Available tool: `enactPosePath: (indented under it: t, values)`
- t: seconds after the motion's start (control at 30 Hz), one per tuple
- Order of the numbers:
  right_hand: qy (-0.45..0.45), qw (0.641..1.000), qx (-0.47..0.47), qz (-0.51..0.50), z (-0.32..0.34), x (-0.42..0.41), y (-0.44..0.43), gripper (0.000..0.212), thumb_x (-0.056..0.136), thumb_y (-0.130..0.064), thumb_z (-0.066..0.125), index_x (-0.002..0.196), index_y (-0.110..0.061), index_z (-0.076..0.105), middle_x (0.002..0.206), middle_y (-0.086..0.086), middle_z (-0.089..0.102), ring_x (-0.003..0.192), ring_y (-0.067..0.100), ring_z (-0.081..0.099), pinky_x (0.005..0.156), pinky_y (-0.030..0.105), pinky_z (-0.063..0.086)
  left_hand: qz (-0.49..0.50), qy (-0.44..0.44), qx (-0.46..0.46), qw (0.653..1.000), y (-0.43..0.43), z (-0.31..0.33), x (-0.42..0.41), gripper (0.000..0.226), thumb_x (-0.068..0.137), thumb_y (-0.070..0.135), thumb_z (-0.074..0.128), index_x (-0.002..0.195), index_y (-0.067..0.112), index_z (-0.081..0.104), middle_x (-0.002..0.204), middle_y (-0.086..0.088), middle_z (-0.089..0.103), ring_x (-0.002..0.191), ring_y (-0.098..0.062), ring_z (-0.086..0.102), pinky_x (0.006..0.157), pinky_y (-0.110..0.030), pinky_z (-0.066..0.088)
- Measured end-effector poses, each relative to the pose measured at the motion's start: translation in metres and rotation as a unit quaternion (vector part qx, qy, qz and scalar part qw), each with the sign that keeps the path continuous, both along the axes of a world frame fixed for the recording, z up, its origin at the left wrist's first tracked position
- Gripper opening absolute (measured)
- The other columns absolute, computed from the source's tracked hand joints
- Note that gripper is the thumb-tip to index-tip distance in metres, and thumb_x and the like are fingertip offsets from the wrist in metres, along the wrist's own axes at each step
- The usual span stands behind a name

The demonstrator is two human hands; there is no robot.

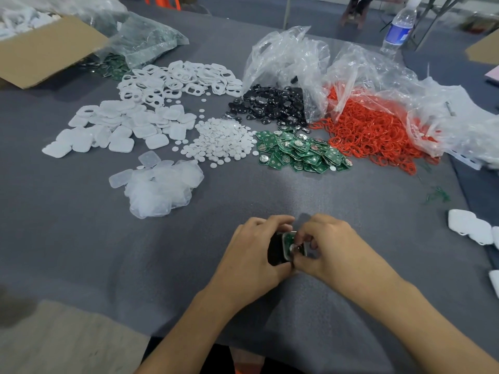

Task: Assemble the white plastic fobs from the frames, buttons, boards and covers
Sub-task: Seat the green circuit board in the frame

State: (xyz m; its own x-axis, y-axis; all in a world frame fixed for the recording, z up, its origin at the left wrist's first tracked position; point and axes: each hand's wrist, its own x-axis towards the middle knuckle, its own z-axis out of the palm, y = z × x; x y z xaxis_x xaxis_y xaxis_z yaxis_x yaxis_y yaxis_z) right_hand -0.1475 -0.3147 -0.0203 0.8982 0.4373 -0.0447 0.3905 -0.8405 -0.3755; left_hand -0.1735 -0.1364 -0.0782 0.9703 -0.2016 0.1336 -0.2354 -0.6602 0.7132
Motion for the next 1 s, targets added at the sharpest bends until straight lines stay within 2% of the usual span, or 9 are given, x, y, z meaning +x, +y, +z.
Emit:
enactPosePath:
  t: [0.37, 0.7, 1.0]
  values:
    - [0.003, 1.000, 0.000, 0.023, 0.000, 0.001, -0.002, 0.019, 0.080, -0.029, 0.075, 0.095, -0.024, 0.067, 0.092, -0.010, 0.050, 0.083, 0.015, 0.056, 0.074, 0.031, 0.049, -0.004, 0.001, -0.003, 1.000, 0.001, -0.001, 0.001, 0.071, 0.075, 0.049, 0.082, 0.138, 0.039, 0.050, 0.127, 0.027, 0.061, 0.120, 0.005, 0.044, 0.104, -0.017, 0.029]
    - [-0.004, 1.000, 0.009, 0.025, -0.001, -0.002, -0.005, 0.014, 0.083, -0.026, 0.074, 0.096, -0.022, 0.071, 0.093, -0.007, 0.053, 0.081, 0.014, 0.057, 0.070, 0.023, 0.044, -0.002, -0.004, -0.009, 1.000, 0.001, -0.003, 0.001, 0.072, 0.073, 0.052, 0.083, 0.137, 0.041, 0.050, 0.125, 0.028, 0.061, 0.120, 0.006, 0.045, 0.103, -0.015, 0.028]
    - [-0.051, 0.998, 0.007, 0.022, -0.004, -0.012, -0.006, 0.007, 0.089, -0.027, 0.071, 0.094, -0.023, 0.075, 0.089, -0.006, 0.054, 0.070, 0.019, 0.061, 0.062, 0.032, 0.050, 0.006, -0.005, -0.012, 1.000, 0.000, -0.006, 0.001, 0.072, 0.071, 0.058, 0.080, 0.134, 0.046, 0.047, 0.125, 0.031, 0.061, 0.120, 0.006, 0.046, 0.104, -0.014, 0.028]
